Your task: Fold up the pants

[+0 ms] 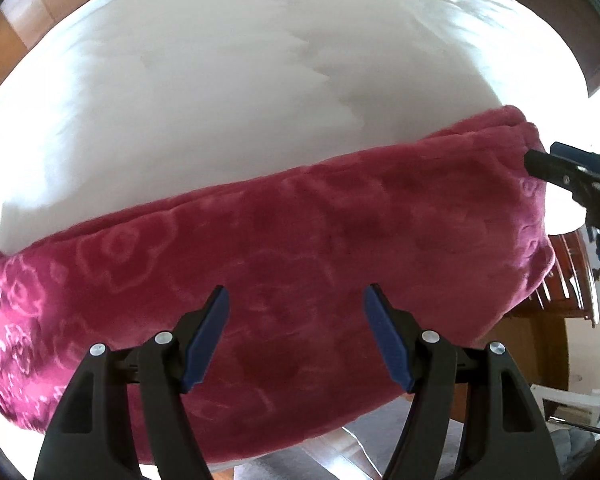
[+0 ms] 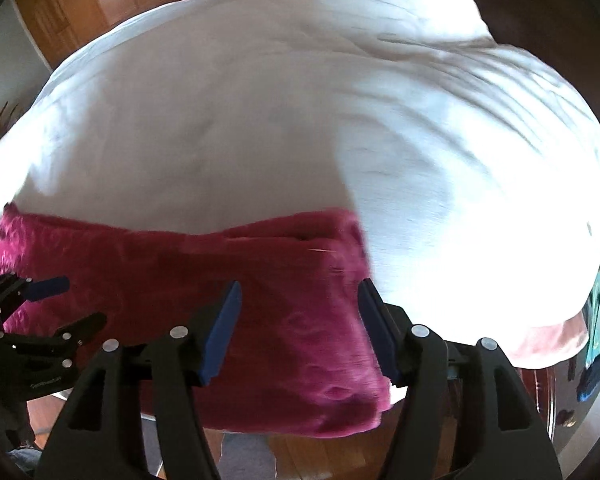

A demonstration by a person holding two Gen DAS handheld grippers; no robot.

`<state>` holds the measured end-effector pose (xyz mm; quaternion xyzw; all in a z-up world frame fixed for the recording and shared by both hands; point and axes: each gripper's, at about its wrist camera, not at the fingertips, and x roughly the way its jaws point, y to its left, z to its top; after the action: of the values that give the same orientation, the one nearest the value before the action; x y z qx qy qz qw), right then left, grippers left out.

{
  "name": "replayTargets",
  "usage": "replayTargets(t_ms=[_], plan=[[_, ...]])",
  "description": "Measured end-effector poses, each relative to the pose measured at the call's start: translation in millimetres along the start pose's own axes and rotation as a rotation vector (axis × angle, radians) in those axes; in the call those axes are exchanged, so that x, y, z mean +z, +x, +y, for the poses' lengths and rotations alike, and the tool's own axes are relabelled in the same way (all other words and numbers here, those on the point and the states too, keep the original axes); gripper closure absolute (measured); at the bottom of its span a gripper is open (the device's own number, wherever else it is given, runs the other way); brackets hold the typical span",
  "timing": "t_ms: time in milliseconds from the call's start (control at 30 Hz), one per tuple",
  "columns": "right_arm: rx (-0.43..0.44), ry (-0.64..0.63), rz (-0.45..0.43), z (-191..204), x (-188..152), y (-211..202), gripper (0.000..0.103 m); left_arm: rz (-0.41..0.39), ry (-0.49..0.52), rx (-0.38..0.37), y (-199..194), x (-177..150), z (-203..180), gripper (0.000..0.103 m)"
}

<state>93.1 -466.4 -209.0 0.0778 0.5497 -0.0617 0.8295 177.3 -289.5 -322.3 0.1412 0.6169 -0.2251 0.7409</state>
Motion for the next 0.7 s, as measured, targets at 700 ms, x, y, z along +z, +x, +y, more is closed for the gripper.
replayTargets(t_ms=[700], plan=[[0.329, 0.232, 0.125, -90, -9, 61, 0.046, 0.04, 0.02, -0.064, 18, 38, -22, 0.034]])
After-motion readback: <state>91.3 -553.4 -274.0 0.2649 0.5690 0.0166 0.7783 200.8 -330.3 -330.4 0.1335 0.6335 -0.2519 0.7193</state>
